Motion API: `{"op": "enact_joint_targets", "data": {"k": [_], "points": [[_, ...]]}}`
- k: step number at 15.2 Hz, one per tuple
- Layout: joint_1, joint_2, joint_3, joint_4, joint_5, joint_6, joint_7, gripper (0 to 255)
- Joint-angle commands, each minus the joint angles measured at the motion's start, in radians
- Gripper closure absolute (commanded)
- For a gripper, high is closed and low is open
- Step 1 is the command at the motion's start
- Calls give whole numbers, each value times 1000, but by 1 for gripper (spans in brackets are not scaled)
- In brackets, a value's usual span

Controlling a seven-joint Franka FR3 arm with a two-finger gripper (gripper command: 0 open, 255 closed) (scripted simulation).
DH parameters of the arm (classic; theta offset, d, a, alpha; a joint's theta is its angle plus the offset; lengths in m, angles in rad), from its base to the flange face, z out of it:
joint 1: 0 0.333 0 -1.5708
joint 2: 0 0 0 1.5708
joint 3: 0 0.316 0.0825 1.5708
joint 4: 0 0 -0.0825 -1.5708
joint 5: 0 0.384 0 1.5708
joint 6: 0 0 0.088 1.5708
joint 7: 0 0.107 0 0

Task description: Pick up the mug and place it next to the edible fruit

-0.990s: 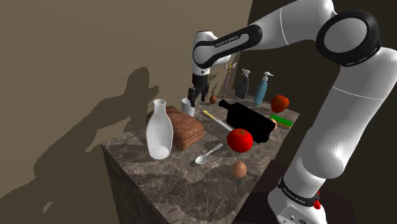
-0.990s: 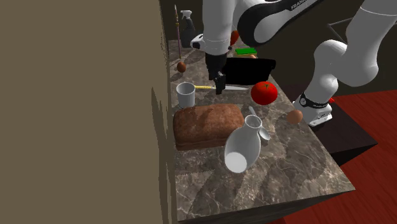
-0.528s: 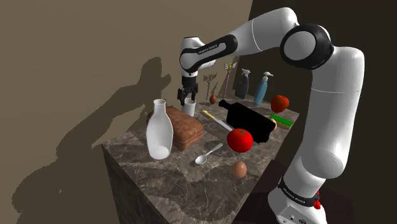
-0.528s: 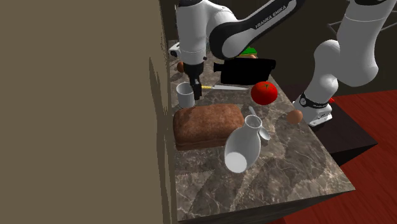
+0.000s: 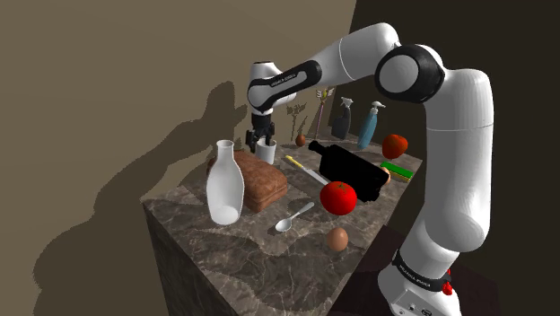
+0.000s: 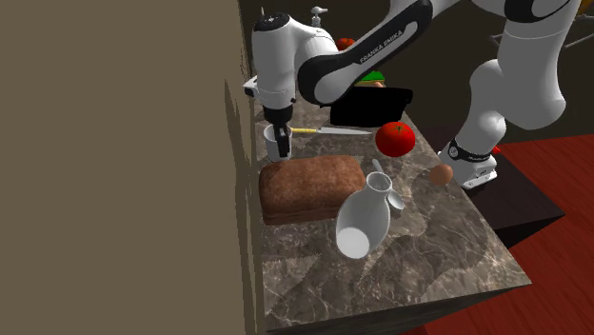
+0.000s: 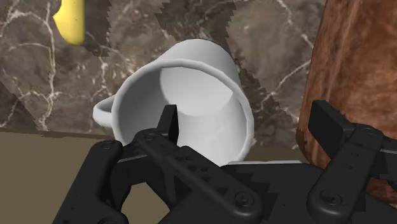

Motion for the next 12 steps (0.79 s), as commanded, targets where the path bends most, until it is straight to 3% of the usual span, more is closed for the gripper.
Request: {"op": "enact_joint_targets", "data": {"k": [1,9,10,12], "points": [[-2,14,-1,-17,0,31,0,0],[-2,14,-1,-17,0,31,0,0],[-2,14,-1,-17,0,31,0,255],[-2,14,-1,-17,0,31,0,255]]}}
